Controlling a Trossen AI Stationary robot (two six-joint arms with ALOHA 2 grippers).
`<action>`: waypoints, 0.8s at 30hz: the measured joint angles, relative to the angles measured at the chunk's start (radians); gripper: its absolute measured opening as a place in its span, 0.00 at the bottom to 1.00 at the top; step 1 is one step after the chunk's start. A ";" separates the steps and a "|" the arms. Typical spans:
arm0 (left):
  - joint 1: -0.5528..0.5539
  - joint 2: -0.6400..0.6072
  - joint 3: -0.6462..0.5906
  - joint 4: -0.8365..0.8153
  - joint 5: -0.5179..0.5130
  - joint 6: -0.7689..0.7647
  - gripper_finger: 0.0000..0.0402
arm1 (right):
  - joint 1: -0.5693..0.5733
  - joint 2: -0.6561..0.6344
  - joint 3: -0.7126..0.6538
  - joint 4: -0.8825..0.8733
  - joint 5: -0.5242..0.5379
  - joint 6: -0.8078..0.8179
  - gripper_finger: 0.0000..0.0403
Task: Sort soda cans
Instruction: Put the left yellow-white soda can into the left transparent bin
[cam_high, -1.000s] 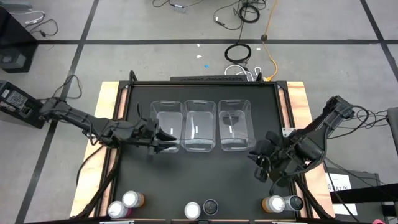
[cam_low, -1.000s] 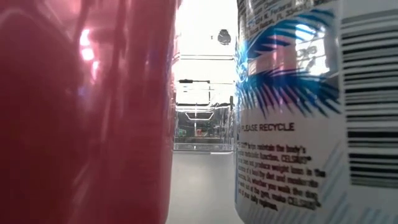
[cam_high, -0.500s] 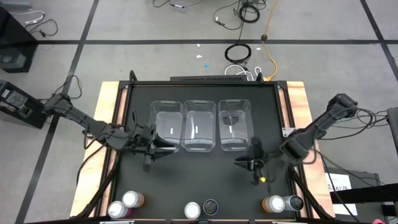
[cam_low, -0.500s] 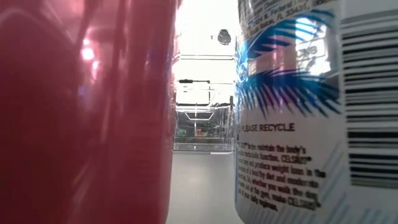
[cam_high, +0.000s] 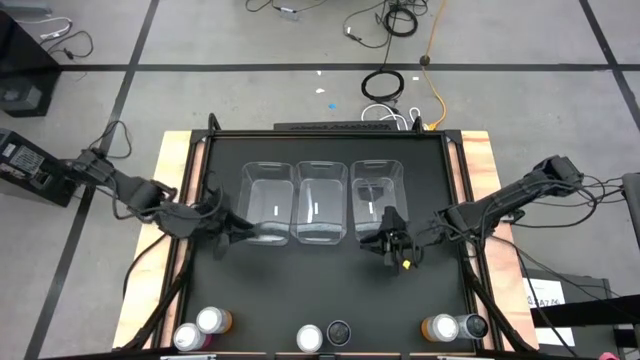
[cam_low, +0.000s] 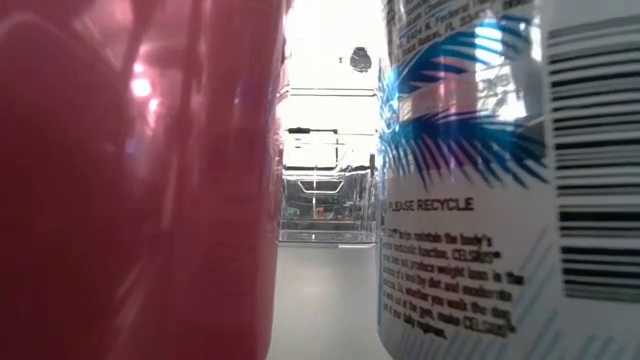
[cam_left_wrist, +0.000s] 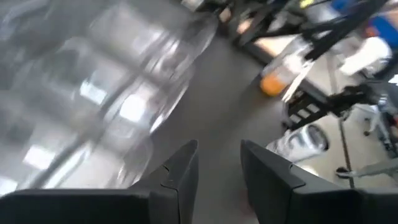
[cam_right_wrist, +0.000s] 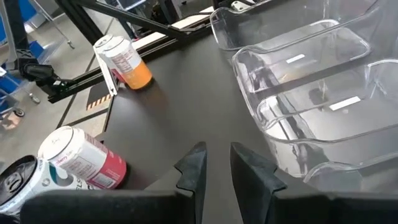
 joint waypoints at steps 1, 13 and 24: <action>0.000 -0.004 0.021 -0.086 0.001 -0.074 0.32 | -0.002 0.000 0.000 0.000 0.000 0.000 0.16; 0.000 -0.010 0.106 -0.685 0.032 -0.568 0.32 | -0.004 0.000 0.000 -0.001 0.006 0.011 0.16; 0.000 -0.003 0.106 -0.686 -0.057 -0.532 0.32 | -0.008 0.000 0.000 -0.001 0.044 0.022 0.16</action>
